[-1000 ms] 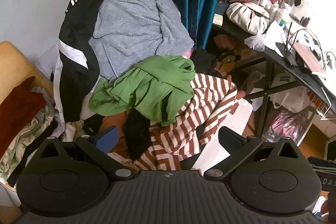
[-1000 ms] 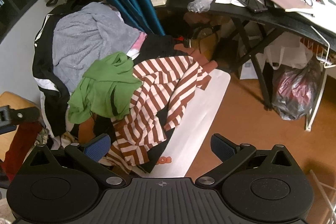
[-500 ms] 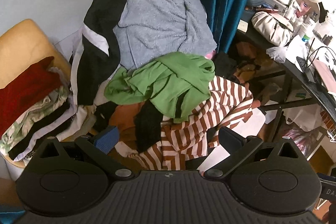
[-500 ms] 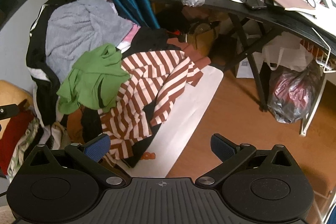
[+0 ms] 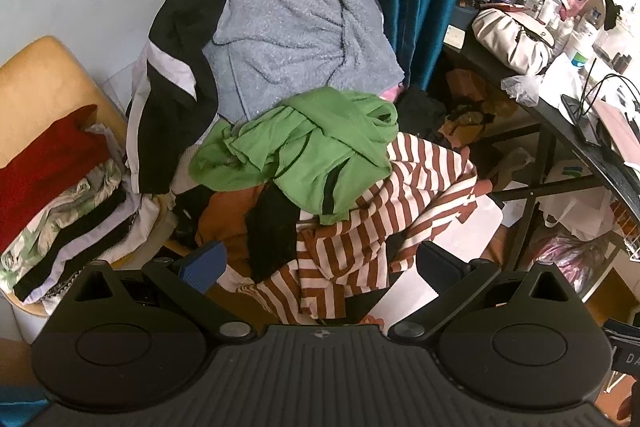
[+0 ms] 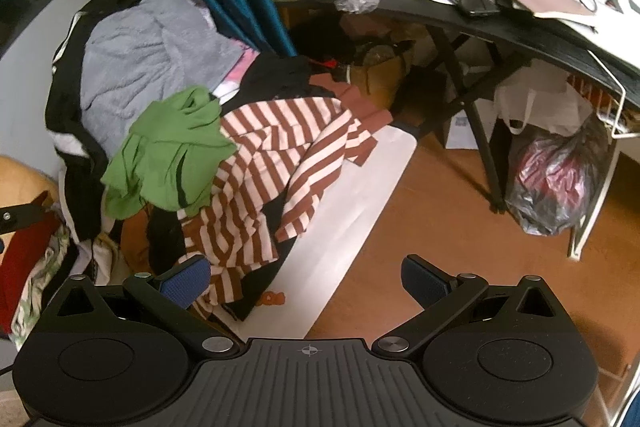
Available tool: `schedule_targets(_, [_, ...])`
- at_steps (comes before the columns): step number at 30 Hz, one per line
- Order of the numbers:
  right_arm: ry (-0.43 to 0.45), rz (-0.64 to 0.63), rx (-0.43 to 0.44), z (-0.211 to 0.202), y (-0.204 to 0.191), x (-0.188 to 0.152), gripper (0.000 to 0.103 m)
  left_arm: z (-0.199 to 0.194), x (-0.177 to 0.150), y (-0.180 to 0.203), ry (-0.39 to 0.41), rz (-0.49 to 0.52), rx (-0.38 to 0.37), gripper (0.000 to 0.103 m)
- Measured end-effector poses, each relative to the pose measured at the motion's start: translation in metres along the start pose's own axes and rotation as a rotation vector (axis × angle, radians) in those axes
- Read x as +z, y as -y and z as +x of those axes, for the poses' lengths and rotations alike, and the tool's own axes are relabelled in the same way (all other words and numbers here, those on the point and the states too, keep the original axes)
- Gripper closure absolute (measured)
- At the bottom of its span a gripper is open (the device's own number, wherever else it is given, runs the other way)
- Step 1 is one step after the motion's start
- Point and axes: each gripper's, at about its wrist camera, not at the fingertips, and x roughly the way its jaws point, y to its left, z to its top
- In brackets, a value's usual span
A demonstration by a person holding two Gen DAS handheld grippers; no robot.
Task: Fold clothes
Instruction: 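Move both tools toward the green sweater on the clothes pile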
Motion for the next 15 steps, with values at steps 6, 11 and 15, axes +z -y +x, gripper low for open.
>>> schedule_targets(6, [-0.002, 0.012, -0.019, 0.007, 0.002, 0.001, 0.001, -0.005, 0.012, -0.015, 0.044, -0.024, 0.021, 0.001])
schedule_targets(11, [-0.004, -0.013, -0.049, 0.015, -0.024, 0.006, 0.001, 0.009, 0.020, -0.031, 0.026, -0.021, 0.014, 0.000])
schedule_targets(15, [0.015, 0.012, -0.090, 0.020, -0.050, 0.013, 0.001, 0.029, 0.031, -0.045, -0.009, 0.005, -0.022, 0.000])
